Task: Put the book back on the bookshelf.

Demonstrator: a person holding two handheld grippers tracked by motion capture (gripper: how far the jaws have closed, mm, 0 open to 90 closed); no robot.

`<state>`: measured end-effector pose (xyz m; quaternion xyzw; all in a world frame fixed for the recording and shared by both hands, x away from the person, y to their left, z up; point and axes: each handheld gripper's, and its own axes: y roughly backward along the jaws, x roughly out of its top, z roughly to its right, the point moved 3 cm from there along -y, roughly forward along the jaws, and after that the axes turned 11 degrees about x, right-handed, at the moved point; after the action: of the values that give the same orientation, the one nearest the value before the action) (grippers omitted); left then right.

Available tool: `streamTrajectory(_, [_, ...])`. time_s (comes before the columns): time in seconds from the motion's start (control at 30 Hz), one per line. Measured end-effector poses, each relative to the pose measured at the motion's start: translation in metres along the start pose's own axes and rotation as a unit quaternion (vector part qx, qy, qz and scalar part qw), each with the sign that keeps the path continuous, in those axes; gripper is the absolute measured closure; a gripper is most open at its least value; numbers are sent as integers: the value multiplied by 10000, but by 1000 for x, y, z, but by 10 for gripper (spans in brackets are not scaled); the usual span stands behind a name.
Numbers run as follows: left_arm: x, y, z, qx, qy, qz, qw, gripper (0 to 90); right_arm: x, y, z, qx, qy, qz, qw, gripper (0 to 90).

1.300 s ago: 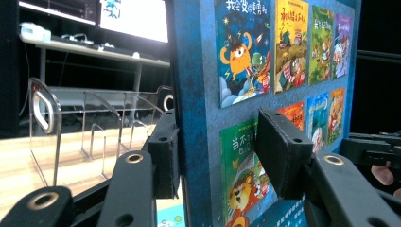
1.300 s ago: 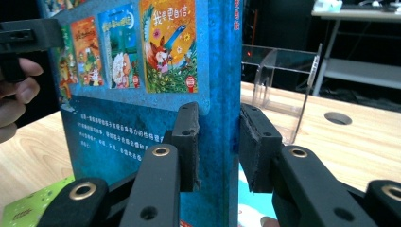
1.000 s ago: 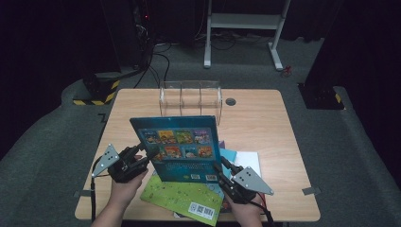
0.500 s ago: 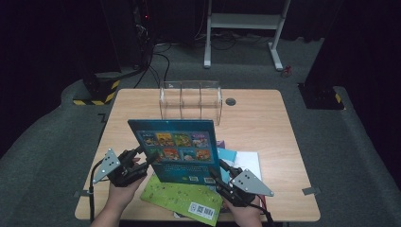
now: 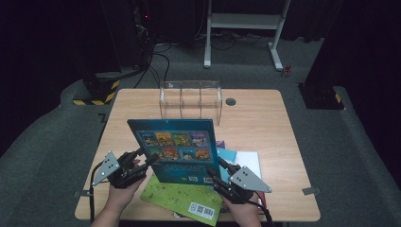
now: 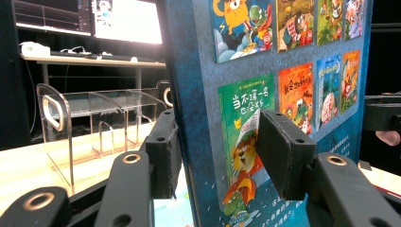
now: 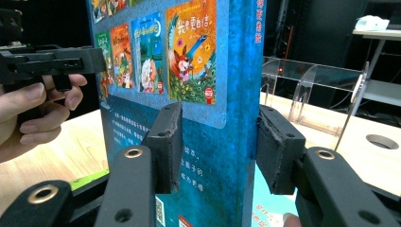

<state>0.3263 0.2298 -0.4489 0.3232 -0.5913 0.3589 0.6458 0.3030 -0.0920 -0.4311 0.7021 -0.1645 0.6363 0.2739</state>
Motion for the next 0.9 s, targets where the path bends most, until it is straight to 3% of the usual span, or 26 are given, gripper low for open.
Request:
streamTrajectory(0.17, [0,0,0,4,27,1,10000,519,0,-2,1,-22,-9,-54,10000,512])
streamTrajectory(0.3, [0,-1,0,24,79,-29,10000,521,-4,-9,5,84,-180,-258,9995,472])
streamTrajectory(0.47, [-1,-1,0,48,76,-80,9999,522,-6,-17,6,197,-178,-389,9989,457])
streamTrajectory(0.8, [0,-1,0,55,113,-125,9998,522,-4,-18,7,158,-70,-433,9989,544])
streamTrajectory(0.9, [1,-2,0,109,122,-182,9997,516,-4,-16,7,260,-65,-462,9986,575])
